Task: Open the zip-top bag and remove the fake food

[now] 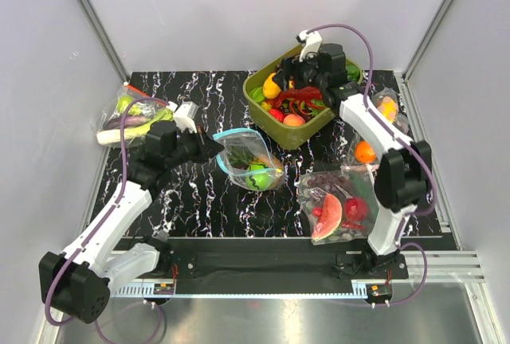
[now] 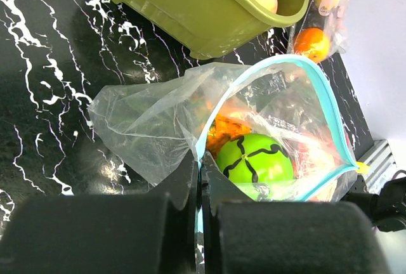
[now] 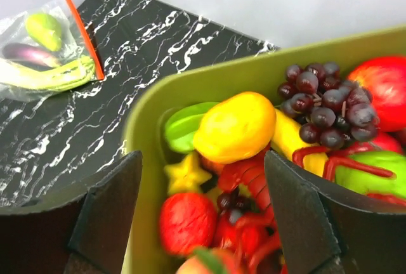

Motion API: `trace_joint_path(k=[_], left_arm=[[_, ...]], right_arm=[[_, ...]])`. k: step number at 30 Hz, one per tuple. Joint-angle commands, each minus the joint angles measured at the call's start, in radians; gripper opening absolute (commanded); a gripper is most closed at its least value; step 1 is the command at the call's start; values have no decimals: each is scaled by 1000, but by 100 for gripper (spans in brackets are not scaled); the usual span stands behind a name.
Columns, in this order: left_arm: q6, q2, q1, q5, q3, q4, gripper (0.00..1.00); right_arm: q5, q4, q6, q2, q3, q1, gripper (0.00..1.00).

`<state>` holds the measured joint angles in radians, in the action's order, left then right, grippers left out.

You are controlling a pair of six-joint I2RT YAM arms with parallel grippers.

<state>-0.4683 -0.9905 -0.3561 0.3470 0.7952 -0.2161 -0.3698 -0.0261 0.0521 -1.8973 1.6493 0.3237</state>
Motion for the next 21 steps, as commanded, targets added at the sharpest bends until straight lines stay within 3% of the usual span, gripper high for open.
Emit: trace_joint_path(k=[1,5,11,21], left_arm=[[2,-2,5,52,22,43,0],[-4,6,5,63,18,52,0],[7,35,3,52,13,37,0],[16,52,3,67,-4,38,0]], right_arm=[[159,-84,-156,199,-20,138,84],[155,-153,-176,305,-77,287,82],[-82,-322,-116,353,-77,357,79],[-46,-684,-121,271,23,475,73]])
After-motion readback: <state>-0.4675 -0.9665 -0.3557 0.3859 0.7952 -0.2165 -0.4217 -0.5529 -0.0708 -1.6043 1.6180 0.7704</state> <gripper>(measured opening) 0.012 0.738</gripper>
